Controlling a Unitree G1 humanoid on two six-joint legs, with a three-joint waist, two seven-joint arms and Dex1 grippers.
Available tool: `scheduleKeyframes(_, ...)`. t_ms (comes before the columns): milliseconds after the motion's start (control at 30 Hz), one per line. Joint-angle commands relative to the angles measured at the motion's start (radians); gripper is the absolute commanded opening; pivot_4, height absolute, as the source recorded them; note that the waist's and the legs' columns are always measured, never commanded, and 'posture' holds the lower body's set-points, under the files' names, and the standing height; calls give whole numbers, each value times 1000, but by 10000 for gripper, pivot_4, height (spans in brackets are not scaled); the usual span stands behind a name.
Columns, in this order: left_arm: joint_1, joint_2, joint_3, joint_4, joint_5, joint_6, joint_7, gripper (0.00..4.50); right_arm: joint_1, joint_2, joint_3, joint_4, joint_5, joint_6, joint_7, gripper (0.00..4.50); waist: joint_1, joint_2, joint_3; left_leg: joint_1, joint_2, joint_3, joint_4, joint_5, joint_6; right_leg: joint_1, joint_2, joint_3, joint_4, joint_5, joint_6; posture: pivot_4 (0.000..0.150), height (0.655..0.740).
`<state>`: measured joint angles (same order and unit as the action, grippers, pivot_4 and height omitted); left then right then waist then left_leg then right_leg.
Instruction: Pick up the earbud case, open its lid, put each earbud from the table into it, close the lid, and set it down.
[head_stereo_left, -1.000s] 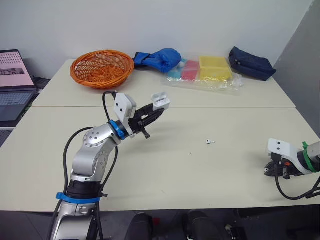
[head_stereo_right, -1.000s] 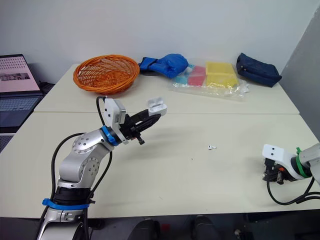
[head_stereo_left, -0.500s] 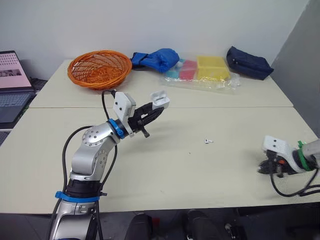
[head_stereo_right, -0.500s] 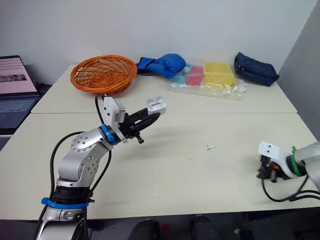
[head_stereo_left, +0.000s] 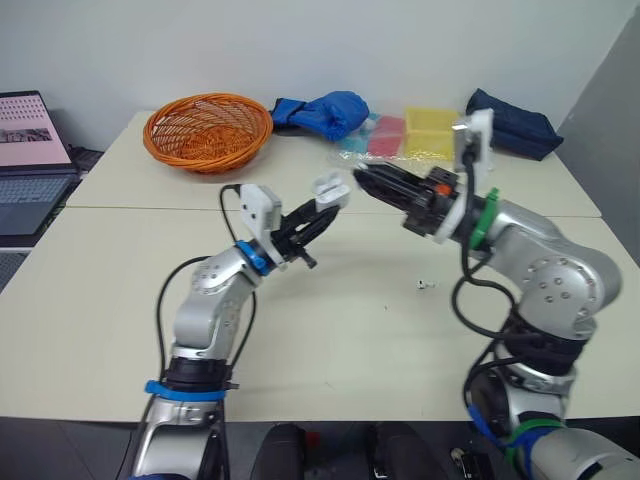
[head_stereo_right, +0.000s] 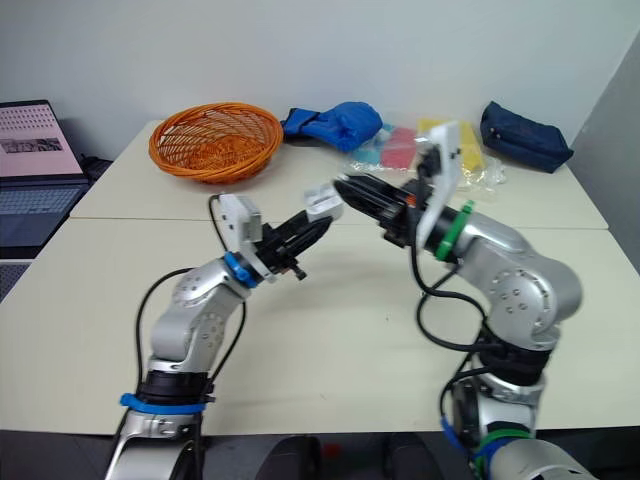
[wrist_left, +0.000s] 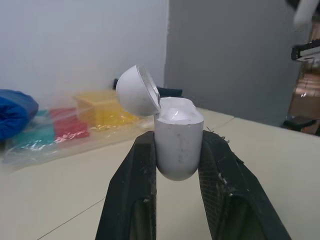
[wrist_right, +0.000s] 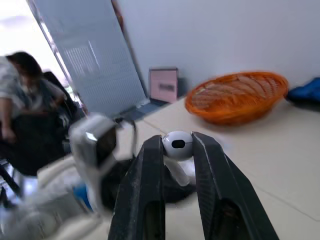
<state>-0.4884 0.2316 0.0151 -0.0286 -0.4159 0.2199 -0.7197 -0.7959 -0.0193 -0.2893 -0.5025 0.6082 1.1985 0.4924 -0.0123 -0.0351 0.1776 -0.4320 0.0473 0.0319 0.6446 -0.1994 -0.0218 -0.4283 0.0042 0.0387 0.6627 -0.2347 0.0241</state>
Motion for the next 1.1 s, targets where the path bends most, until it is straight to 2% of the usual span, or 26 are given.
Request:
scheduleKeyframes(33, -40, -11, -1, -12, 10, -36, 19, 7754, -1, 20, -4, -15, -3, -102, -93, 4277, 2, 0, 0, 0, 0, 0, 0, 0, 0, 0, 0, 0, 0, 1, -1, 1500, 7400)
scheduleKeyframes(133, -59, -18, -6, 2, 10, -43, 23, 7754, 25, 20, 54, 10, -23, -179, -120, 4277, 0, 0, 0, 0, -1, 1, 0, 0, 0, 0, 0, -1, 0, -1, 3, 1500, 7400)
scheduleKeyframes(367, -91, -17, -12, 21, 11, -54, 10, 7754, 87, -12, 146, 35, -33, -266, -142, 4277, -17, 0, 0, 2, 0, 0, 0, 0, 0, 1, 1, 0, 0, -1, 3, 1500, 7400)
scheduleKeyframes(1100, -81, -13, -17, 3, 27, -79, -9, 7754, 107, -44, 250, 139, -47, -377, -184, 4277, -19, 0, 0, 1, 1, 0, 0, 0, 0, 1, 2, 0, 0, -1, 3, 1500, 7400)
